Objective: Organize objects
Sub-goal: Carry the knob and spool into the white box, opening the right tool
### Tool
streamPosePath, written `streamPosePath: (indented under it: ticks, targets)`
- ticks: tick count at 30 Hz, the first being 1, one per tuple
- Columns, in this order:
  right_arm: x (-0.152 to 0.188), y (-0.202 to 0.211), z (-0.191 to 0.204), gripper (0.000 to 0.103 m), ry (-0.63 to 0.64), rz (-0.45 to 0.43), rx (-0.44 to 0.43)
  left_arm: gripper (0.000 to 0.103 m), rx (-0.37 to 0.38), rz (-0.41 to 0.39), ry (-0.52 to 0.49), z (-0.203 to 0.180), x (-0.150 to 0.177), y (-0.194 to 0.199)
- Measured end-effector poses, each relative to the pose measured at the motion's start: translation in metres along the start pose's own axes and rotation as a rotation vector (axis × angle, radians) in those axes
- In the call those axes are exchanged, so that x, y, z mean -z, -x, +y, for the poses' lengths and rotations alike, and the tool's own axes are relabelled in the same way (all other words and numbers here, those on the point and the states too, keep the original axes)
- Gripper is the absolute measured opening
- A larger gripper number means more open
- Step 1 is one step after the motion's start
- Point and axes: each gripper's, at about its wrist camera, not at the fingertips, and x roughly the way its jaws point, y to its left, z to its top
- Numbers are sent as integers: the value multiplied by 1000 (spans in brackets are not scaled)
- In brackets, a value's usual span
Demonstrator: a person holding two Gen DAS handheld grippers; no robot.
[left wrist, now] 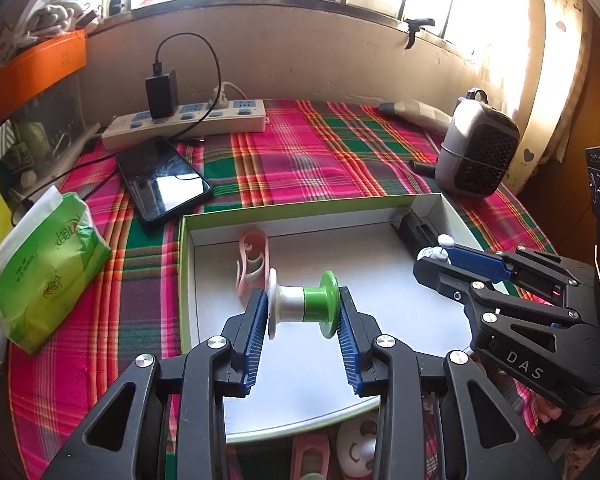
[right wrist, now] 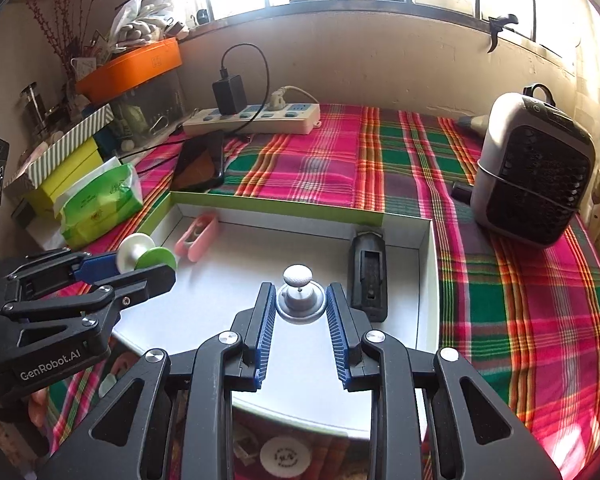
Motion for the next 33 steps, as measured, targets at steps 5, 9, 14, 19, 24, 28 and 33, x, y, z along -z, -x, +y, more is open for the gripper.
streamPosePath:
  ticks: [5,9,14,19,24,28,33]
  targets:
    - [-13,-16,1,28,21,15,0,32,4,13,-18,-1,-8,-15]
    - [-19,-27,0,28,28,25,-1,32,3,22,-23,0,-10,-23]
    - [-23,-39,-2,28,28,43,0,32,-2,30,-32,0,-11,-31]
    - [-26,-50,-3,28,37,63,0,32,-5,25,-42,-1,-12,-31]
    - [-29,-56,-5,28,39,80,10,32,-10,22,-39,2,-9,-31]
    - [-30,-58,-4,28,45,88,17,32,-21,26,-45,2,-8,-31]
    - [-30,-60,-4,28,53,98,18,32,-27,31,-48,0,-6,-32]
